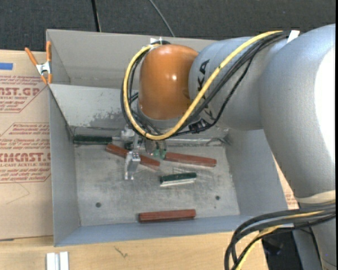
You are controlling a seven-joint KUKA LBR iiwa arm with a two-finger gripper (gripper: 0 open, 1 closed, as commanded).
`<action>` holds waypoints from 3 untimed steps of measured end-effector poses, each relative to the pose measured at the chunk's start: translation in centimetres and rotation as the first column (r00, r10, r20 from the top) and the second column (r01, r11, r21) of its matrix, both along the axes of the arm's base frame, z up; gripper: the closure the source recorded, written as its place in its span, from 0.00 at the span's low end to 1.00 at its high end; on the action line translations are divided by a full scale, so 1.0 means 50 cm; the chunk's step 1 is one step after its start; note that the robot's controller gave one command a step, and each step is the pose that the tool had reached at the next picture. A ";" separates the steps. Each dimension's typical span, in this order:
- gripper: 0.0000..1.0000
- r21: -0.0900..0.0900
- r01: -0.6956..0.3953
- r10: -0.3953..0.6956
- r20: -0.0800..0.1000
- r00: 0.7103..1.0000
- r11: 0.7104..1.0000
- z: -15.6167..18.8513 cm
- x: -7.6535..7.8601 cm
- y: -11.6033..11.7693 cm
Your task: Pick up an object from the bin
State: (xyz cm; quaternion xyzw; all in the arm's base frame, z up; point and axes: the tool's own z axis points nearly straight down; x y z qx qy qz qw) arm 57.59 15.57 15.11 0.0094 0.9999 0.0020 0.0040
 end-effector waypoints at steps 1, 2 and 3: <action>0.00 -0.006 0.062 -0.062 -0.017 0.998 0.998 -0.038 -0.022 -0.055; 1.00 0.005 0.229 -0.229 0.007 0.973 0.973 -0.147 0.021 -0.067; 1.00 0.005 0.230 -0.230 0.007 0.973 0.973 -0.147 0.021 -0.067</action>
Offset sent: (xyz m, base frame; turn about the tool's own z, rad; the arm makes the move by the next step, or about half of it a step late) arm 0.0047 -0.0355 -0.0811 0.2317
